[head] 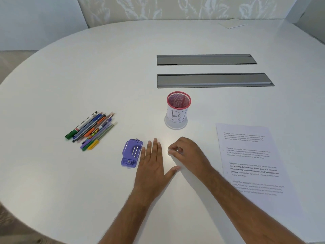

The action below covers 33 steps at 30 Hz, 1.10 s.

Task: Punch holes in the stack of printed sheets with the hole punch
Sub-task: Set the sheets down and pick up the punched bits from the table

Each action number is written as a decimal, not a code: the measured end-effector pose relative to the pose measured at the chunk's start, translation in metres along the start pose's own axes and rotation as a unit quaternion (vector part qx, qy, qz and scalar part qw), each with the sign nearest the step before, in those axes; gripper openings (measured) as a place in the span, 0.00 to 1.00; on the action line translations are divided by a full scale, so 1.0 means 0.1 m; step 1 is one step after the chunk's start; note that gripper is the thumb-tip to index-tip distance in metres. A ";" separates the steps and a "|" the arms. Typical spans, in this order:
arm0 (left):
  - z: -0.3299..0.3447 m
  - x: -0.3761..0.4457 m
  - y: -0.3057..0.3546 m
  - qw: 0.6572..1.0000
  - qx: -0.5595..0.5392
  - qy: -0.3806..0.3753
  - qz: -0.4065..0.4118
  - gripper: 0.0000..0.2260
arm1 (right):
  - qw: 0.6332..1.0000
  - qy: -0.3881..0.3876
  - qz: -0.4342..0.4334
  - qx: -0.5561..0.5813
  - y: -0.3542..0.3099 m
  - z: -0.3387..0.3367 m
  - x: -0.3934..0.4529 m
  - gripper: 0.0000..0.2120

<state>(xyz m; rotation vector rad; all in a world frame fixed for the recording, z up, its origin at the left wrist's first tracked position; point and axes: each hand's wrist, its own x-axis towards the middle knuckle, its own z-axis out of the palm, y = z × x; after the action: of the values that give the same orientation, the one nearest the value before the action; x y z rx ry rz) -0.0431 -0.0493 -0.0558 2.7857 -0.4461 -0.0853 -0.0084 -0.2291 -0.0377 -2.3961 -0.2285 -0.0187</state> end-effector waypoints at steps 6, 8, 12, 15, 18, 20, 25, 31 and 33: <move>0.00 0.00 -0.01 1.000 0.010 -0.014 -0.001 0.49 | 1.000 -0.001 0.000 -0.026 -0.04 0.02 0.02 0.03; 0.00 0.00 -0.01 1.000 0.013 -0.016 0.001 0.49 | 0.999 -0.002 -0.001 -0.048 -0.08 0.02 0.02 0.03; 0.00 0.00 -0.01 1.000 0.014 -0.016 0.005 0.47 | 0.993 0.001 -0.032 -0.110 -0.13 0.02 0.02 0.05; -0.01 -0.01 -0.01 1.000 0.010 -0.016 0.004 0.48 | 0.989 -0.011 -0.041 -0.144 -0.14 0.01 0.03 0.07; 0.00 0.00 -0.02 1.000 0.009 -0.018 0.002 0.48 | 0.993 -0.007 -0.038 -0.115 -0.12 0.00 0.01 0.04; -0.01 0.00 -0.02 1.000 0.007 -0.022 -0.001 0.48 | 0.999 -0.005 -0.004 -0.054 -0.09 -0.03 -0.01 0.02; -0.04 0.02 -0.02 1.000 -0.009 -0.027 -0.006 0.47 | 0.977 0.064 0.108 0.174 0.00 -0.16 -0.01 0.05; -0.08 0.07 -0.02 0.997 -0.065 -0.033 -0.003 0.45 | 0.943 0.113 0.105 0.296 0.01 -0.28 -0.02 0.06; -0.10 0.10 0.00 0.997 -0.067 -0.034 -0.001 0.45 | 0.937 0.116 0.103 0.312 0.01 -0.32 -0.02 0.06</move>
<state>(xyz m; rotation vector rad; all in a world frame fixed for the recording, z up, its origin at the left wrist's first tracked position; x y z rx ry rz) -0.0328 -0.0493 -0.0459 2.6577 -0.4368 -0.2049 -0.0087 -0.2515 -0.0148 -1.7522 0.1186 -0.1142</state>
